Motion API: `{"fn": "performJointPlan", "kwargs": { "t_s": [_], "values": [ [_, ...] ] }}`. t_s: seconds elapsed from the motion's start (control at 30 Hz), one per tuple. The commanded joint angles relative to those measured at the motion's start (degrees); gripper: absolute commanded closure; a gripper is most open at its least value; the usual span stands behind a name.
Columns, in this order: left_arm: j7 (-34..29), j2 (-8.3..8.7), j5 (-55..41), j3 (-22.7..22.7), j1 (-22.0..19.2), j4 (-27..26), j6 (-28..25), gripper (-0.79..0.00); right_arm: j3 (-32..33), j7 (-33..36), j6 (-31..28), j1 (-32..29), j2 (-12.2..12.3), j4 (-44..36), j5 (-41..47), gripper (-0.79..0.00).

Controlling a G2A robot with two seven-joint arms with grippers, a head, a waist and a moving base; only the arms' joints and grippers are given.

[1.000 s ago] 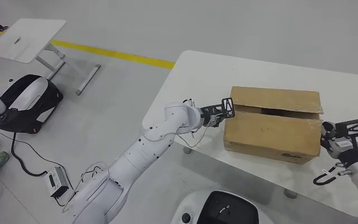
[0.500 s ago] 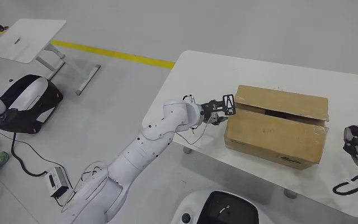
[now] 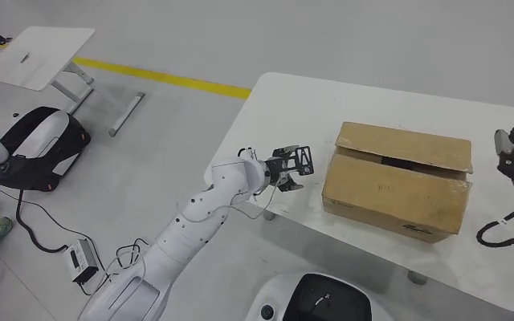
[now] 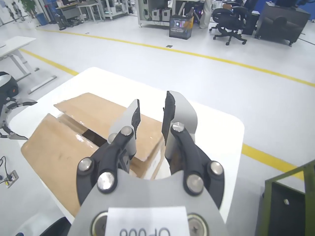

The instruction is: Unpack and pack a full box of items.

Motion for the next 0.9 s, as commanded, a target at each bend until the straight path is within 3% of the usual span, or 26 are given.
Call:
{"fn": "performJointPlan", "kwargs": {
  "t_s": [0.0,0.07,0.33,0.87],
  "values": [
    [0.3,0.06,0.6,0.1,0.7,0.1,0.6,-0.785,-3.8,-0.7,-0.8,2.1,-0.3,1.5,-2.7,-0.117],
    [0.8,0.02,1.3,0.6,1.0,0.7,1.4,-0.785,-7.7,-1.6,-1.9,3.8,-0.6,3.7,-5.9,0.000],
    [2.4,-1.13,-2.0,3.2,-1.3,8.2,5.6,-0.785,-17.8,-5.9,-1.3,7.7,-2.2,13.9,-15.4,0.000],
    [5.3,-4.46,2.7,12.7,-8.9,21.1,13.7,-0.785,-18.1,-6.3,-0.3,8.4,-3.4,16.2,-15.1,0.000]
  ]
}}
